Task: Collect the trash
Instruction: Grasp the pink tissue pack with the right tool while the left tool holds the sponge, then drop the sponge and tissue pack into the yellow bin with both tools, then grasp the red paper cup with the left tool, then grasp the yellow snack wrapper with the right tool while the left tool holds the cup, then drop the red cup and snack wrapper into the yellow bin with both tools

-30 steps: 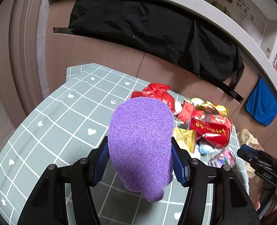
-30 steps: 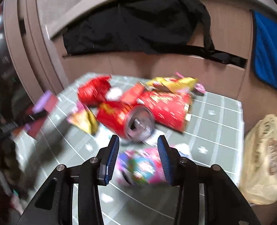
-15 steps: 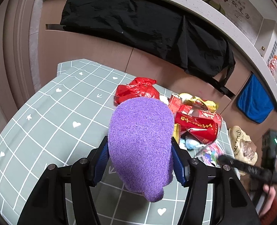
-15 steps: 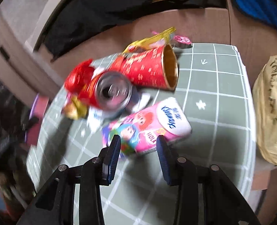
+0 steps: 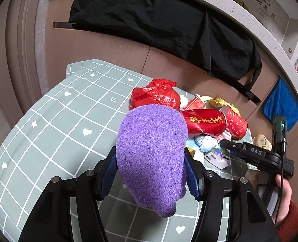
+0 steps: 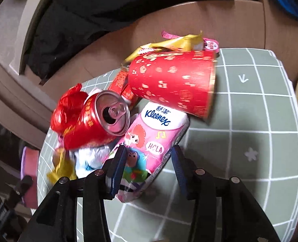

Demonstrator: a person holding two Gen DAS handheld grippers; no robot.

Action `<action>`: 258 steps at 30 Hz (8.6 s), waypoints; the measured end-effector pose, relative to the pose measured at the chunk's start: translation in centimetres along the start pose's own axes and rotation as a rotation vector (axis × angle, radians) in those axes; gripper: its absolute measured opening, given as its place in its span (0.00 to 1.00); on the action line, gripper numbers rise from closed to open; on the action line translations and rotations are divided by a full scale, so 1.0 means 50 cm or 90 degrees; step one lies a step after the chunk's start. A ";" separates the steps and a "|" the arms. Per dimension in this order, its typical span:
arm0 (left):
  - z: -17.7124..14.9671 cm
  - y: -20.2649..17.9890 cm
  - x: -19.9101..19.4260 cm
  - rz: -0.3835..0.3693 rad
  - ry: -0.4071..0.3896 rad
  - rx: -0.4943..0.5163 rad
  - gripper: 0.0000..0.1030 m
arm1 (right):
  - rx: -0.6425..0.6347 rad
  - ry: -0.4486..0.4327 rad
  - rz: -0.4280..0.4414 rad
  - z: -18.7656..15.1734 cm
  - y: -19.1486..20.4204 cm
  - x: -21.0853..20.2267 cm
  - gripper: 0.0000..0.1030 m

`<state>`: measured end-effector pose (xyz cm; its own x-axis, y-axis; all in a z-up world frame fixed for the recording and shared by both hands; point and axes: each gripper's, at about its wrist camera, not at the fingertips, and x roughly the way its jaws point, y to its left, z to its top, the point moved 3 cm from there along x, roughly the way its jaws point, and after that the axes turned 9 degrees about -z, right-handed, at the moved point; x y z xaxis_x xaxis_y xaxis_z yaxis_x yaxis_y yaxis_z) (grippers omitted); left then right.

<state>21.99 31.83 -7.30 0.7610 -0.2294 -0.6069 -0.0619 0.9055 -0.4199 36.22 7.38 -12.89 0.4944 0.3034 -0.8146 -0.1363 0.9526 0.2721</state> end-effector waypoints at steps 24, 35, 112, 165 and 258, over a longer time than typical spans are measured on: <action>0.062 -0.160 -0.018 -0.042 -0.073 0.084 0.59 | -0.226 -0.138 0.004 0.002 0.044 -0.176 0.23; 0.053 -0.460 -0.024 -0.088 -0.126 0.206 0.59 | -0.199 -0.294 -0.053 0.031 -0.145 -0.454 0.23; 0.003 -0.389 0.022 -0.129 -0.008 0.275 0.73 | -0.067 -0.288 -0.154 -0.096 -0.246 -0.508 0.45; -0.002 -0.068 -0.094 -0.051 0.005 0.002 0.59 | -0.214 -0.115 0.021 -0.101 0.067 -0.184 0.43; -0.033 -0.940 0.282 -0.206 -0.037 0.344 0.59 | -0.044 -0.330 -0.119 0.096 -0.606 -0.517 0.16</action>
<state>34.55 -14.56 2.76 0.7215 -0.5163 -0.4614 0.5008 0.8493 -0.1672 31.70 -29.44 2.39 0.8707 0.0939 -0.4827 -0.0528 0.9938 0.0980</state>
